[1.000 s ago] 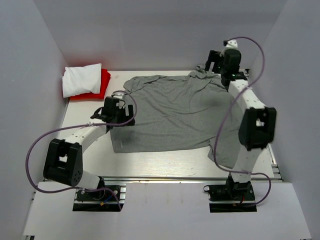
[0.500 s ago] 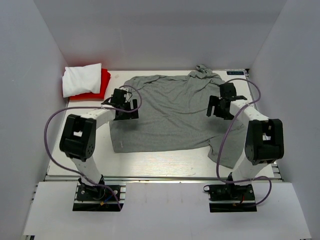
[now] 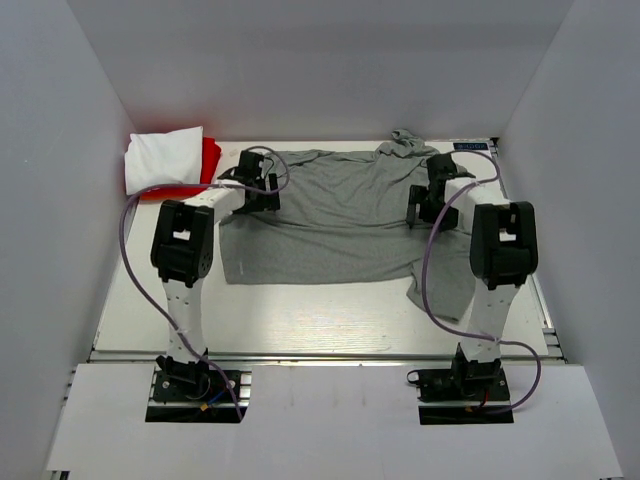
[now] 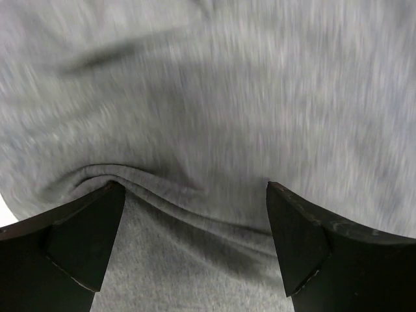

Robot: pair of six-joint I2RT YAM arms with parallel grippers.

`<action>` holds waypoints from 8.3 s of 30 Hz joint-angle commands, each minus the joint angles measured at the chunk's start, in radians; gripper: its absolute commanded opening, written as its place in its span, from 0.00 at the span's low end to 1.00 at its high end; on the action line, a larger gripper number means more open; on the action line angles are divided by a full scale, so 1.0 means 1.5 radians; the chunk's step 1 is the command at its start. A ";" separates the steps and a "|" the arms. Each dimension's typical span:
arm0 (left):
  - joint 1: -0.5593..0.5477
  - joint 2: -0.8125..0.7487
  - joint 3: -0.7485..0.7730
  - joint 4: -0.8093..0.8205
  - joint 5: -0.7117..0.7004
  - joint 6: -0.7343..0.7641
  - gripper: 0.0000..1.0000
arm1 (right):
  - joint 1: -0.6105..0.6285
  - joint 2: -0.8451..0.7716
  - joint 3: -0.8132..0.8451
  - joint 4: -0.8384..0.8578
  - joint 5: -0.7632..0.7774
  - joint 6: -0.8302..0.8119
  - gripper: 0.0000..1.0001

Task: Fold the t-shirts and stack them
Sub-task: Flatten out the tshirt, then grap the side of the flattened tshirt closest away from the robot with both arms, then fold the flattened tshirt in 1/3 of the way

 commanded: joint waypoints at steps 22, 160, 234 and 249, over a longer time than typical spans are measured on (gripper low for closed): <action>0.031 -0.094 0.029 -0.026 0.109 0.058 1.00 | -0.014 -0.183 0.013 0.085 -0.083 -0.052 0.90; 0.048 -0.545 -0.371 -0.116 -0.026 -0.256 0.00 | -0.023 -0.655 -0.249 -0.069 0.194 0.333 0.00; 0.144 -0.112 -0.034 -0.039 -0.042 -0.183 0.00 | -0.126 -0.054 0.120 0.230 0.247 0.005 0.00; 0.144 -0.153 -0.063 0.003 0.009 -0.131 0.00 | -0.126 -0.126 0.071 0.272 0.181 -0.024 0.00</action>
